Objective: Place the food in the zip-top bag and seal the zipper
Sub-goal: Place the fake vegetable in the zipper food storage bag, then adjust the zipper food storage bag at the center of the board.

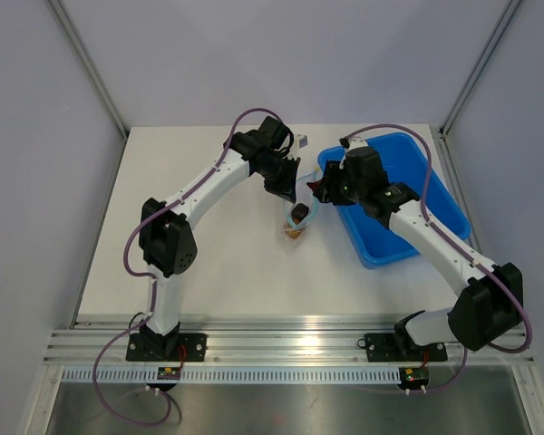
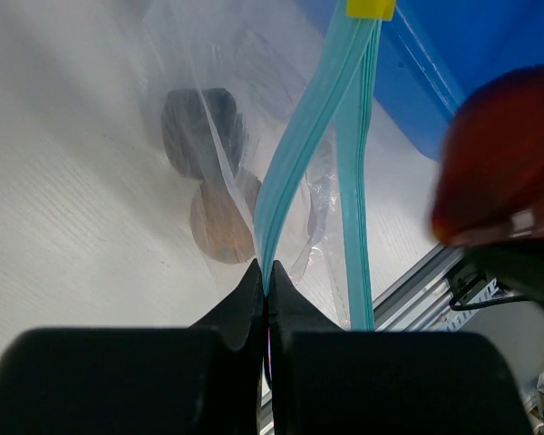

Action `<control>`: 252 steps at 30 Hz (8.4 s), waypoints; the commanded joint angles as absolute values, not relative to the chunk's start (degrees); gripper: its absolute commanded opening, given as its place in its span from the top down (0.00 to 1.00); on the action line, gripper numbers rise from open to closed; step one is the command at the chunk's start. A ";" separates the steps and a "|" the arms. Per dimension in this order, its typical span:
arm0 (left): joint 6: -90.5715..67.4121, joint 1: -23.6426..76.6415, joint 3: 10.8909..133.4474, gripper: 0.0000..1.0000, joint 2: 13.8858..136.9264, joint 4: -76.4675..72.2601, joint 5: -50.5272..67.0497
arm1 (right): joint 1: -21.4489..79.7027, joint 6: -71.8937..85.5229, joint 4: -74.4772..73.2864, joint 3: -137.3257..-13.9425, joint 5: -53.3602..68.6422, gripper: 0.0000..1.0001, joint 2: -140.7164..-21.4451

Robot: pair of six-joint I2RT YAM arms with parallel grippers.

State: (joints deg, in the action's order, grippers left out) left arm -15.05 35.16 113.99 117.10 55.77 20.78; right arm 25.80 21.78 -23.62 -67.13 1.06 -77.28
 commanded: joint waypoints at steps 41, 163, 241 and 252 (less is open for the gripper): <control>-15.12 34.89 113.91 1.00 113.38 53.35 22.94 | 33.31 28.39 -32.78 -76.64 -10.28 0.39 -87.27; 18.54 39.38 81.48 1.00 96.68 32.17 26.19 | 16.44 -3.68 -12.53 -54.09 26.71 0.49 -63.56; 35.51 38.50 79.97 0.87 88.77 36.91 27.95 | 16.44 -20.92 -1.23 -51.24 44.30 1.00 -76.73; 33.40 38.50 85.86 0.55 89.82 36.74 28.47 | 16.44 -19.34 -0.70 -49.40 44.82 1.00 -72.78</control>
State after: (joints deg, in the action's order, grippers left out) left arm 34.41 38.72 81.71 90.48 38.06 25.61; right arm 16.45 -20.18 -3.75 -49.93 44.53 -74.98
